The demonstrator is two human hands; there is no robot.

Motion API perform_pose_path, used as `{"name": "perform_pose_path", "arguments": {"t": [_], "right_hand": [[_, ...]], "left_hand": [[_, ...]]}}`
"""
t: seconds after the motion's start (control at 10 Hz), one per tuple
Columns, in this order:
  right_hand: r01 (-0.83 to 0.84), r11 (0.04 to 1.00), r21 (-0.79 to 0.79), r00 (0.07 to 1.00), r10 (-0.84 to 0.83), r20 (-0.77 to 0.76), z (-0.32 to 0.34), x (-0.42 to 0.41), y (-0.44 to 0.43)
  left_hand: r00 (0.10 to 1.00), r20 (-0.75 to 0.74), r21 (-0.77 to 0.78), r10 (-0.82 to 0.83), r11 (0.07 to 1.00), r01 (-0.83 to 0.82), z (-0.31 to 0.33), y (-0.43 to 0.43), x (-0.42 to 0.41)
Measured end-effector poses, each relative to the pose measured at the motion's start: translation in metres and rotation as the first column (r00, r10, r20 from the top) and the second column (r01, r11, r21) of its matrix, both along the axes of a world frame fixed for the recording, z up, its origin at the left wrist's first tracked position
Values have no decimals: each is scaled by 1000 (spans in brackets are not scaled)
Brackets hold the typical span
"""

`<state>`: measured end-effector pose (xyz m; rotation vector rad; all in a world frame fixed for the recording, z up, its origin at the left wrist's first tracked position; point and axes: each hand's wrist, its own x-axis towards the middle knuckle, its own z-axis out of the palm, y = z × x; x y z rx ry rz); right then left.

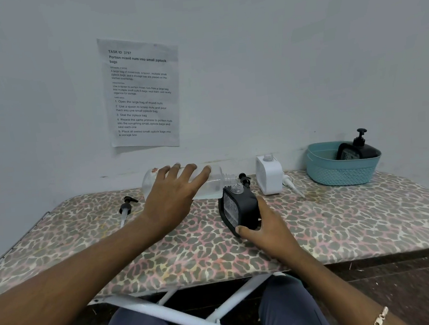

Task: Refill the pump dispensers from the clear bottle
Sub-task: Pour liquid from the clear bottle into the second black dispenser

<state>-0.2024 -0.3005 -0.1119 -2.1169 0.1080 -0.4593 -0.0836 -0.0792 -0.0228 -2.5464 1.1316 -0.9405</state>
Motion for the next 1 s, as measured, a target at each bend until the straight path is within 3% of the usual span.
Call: {"name": "perform_pose_path", "arguments": {"t": [1.0], "right_hand": [[4,1000,3,1000,-4,-21,0,0,0]], "left_hand": [[1000,-8,19,15,1000,-15,2,0,-1]]}}
